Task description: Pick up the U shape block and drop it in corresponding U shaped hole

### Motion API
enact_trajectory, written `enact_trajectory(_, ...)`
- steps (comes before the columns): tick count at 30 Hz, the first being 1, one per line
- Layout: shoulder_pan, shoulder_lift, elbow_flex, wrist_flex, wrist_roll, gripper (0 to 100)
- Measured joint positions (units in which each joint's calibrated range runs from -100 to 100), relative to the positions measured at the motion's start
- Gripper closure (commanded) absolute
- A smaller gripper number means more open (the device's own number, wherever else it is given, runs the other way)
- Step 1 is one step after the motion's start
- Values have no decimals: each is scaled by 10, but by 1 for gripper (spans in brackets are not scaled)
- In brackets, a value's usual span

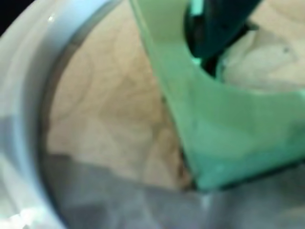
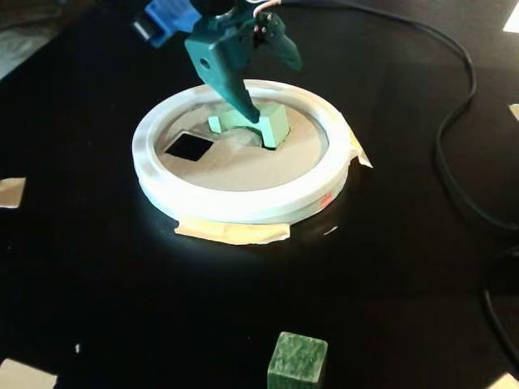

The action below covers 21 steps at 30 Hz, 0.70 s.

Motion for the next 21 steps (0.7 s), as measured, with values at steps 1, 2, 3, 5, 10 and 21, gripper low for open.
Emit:
enact_trajectory(1, 0, 0, 0, 0, -1, 14)
enact_trajectory(2, 0, 0, 0, 0, -2, 14)
enact_trajectory(3, 0, 0, 0, 0, -2, 14)
enact_trajectory(5, 0, 4, 0, 0, -2, 14)
enact_trajectory(10, 3, 21, 0, -10, -2, 14)
enact_trajectory(21, 16, 39, -1, -28, -3, 14)
